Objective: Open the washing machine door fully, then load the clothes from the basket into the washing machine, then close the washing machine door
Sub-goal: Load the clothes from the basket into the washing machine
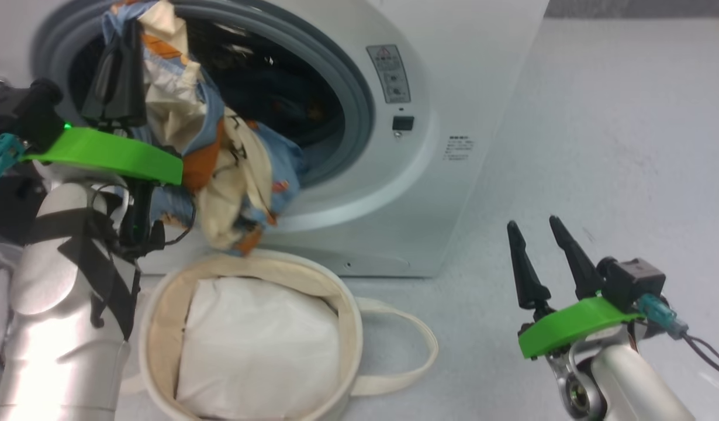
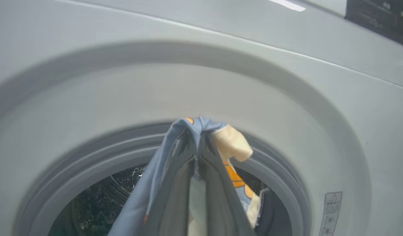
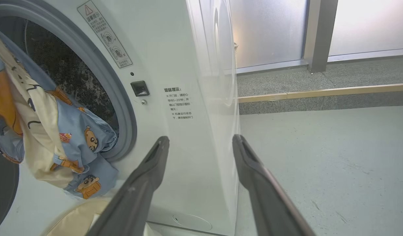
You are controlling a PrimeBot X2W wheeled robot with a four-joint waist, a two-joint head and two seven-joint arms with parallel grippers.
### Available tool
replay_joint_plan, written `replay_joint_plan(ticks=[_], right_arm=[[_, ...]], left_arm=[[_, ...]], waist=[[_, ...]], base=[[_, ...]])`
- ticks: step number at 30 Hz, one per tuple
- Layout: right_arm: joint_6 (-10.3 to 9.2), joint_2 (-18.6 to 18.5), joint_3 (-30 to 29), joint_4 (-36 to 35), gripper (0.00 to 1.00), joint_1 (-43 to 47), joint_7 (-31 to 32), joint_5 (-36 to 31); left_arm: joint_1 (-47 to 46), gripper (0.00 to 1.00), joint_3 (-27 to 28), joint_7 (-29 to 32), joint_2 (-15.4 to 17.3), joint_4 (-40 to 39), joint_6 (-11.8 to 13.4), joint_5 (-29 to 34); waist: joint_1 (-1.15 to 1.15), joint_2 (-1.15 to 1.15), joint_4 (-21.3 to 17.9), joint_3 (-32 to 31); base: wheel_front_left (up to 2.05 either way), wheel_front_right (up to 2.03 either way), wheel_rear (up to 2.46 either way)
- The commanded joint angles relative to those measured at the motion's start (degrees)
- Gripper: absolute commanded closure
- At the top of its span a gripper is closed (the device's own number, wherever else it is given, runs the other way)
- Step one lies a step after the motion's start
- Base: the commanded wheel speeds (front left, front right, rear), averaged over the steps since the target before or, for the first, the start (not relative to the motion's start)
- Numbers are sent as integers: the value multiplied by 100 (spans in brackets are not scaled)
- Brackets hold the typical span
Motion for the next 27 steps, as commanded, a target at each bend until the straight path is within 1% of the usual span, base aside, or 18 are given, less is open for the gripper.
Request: replay_joint_plan(ticks=[1,4,8,15,18,20,23,27], right_arm=[[2,-50,68,-218,0,-196,-71,-30],[2,-42,35,-260,0,-234,-71,-61],[2,0,9,-314,0,-295,-71,-104],[2,61,-71,-428,0,-410,-71,-203],[2,109,-114,-488,0,-465,-71,-248],[2,126,-124,-506,0,-484,-71,-264],[2,175,-185,-574,0,-534,-71,-310],[2,241,-287,-669,0,-560,-71,-382]], left_arm=[[-280,100,290,-63,144,-52,-23,89],[-264,100,420,-65,86,290,-87,137],[-340,100,496,-65,78,1004,-159,254],[-993,100,388,-66,179,2245,-230,512],[-1338,100,277,-66,281,2572,-249,689],[-1465,100,323,-66,308,2705,-248,658],[-1844,100,293,-66,443,3030,-172,774],[-2306,100,273,-66,547,3211,-121,872]], waist=[[-1,0,-139,201],[-1,0,-233,412],[-1,0,-364,670],[-1,0,-596,1140],[-1,0,-718,1381],[-1,0,-767,1461],[-1,0,-897,1719],[-1,0,-1029,2040]], base=[[0,0,0],[0,0,0],[0,0,0],[0,0,0],[0,0,0],[0,0,0],[0,0,0],[0,0,0]])
